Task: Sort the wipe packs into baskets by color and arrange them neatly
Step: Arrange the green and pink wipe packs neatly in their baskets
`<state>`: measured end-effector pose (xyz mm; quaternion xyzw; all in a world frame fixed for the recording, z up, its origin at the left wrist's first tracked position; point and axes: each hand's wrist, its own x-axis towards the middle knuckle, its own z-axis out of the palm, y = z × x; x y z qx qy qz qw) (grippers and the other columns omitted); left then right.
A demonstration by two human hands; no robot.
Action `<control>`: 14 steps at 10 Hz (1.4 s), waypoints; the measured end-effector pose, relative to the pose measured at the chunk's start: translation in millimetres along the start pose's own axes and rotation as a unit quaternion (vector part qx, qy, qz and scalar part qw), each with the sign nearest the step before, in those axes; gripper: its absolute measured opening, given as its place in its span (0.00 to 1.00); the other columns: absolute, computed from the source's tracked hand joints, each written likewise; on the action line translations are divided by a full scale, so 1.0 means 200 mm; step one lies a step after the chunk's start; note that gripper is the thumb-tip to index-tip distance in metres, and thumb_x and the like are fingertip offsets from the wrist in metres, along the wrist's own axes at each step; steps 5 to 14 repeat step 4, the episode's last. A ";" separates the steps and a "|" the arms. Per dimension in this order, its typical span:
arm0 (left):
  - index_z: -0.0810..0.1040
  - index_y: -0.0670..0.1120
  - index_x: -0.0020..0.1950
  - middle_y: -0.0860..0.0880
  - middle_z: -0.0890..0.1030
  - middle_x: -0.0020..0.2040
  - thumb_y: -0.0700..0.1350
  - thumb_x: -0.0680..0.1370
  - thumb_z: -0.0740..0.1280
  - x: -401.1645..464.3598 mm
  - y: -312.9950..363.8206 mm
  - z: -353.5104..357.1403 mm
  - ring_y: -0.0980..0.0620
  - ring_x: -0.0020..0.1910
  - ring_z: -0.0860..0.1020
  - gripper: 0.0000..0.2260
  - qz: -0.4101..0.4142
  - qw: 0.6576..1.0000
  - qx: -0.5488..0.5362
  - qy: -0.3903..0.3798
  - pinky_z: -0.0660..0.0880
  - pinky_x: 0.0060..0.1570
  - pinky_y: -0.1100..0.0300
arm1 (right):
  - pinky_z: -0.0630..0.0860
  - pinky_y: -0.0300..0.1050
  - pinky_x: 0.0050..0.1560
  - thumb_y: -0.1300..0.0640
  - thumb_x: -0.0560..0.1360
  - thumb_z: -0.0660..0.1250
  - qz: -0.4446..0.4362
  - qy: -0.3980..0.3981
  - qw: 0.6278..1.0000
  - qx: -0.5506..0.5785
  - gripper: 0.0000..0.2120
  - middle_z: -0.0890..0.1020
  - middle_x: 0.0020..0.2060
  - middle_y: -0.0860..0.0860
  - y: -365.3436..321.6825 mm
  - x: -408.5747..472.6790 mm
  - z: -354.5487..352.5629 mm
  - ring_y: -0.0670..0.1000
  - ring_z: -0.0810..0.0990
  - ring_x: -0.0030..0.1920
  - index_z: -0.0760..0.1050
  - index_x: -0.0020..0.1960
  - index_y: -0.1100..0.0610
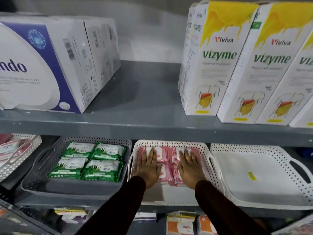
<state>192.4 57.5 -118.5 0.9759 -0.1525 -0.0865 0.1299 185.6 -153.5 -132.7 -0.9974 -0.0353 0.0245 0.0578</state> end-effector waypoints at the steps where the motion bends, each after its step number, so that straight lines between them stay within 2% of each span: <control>1: 0.34 0.45 0.77 0.44 0.34 0.77 0.58 0.83 0.42 0.03 0.01 -0.03 0.40 0.75 0.34 0.29 0.005 0.999 0.052 -0.005 0.39 0.75 0.41 | 0.33 0.55 0.77 0.42 0.82 0.40 0.009 -0.008 1.000 0.007 0.30 0.42 0.81 0.54 0.01 0.01 -0.01 0.58 0.38 0.81 0.40 0.81 0.51; 2: 0.35 0.44 0.76 0.44 0.34 0.77 0.59 0.83 0.42 -0.02 0.04 -0.10 0.41 0.75 0.34 0.29 0.002 0.990 0.140 -0.016 0.40 0.75 0.41 | 0.32 0.57 0.77 0.42 0.83 0.41 0.010 -0.024 1.000 0.011 0.30 0.40 0.81 0.53 0.00 0.00 -0.04 0.55 0.33 0.79 0.40 0.81 0.50; 3: 0.42 0.42 0.78 0.44 0.42 0.79 0.55 0.83 0.49 -0.15 0.11 -0.21 0.44 0.76 0.39 0.29 0.051 0.983 0.166 0.058 0.41 0.75 0.41 | 0.30 0.56 0.77 0.42 0.83 0.41 0.017 0.018 0.999 0.046 0.29 0.39 0.80 0.49 -0.06 -0.08 -0.13 0.51 0.27 0.74 0.42 0.81 0.50; 4: 0.69 0.46 0.73 0.47 0.69 0.74 0.55 0.78 0.62 -0.39 0.13 -0.30 0.47 0.74 0.62 0.25 0.191 0.948 0.153 0.206 0.68 0.68 0.44 | 0.35 0.52 0.80 0.39 0.79 0.37 -0.013 0.120 0.987 0.104 0.33 0.26 0.74 0.36 -0.19 -0.29 -0.22 0.49 0.30 0.78 0.46 0.81 0.51; 14: 0.69 0.46 0.73 0.47 0.69 0.74 0.55 0.78 0.62 -0.39 0.13 -0.30 0.47 0.74 0.62 0.25 0.191 0.948 0.153 0.206 0.68 0.68 0.44 | 0.35 0.52 0.80 0.39 0.79 0.37 -0.013 0.120 0.987 0.104 0.33 0.26 0.74 0.36 -0.19 -0.29 -0.22 0.49 0.30 0.78 0.46 0.81 0.51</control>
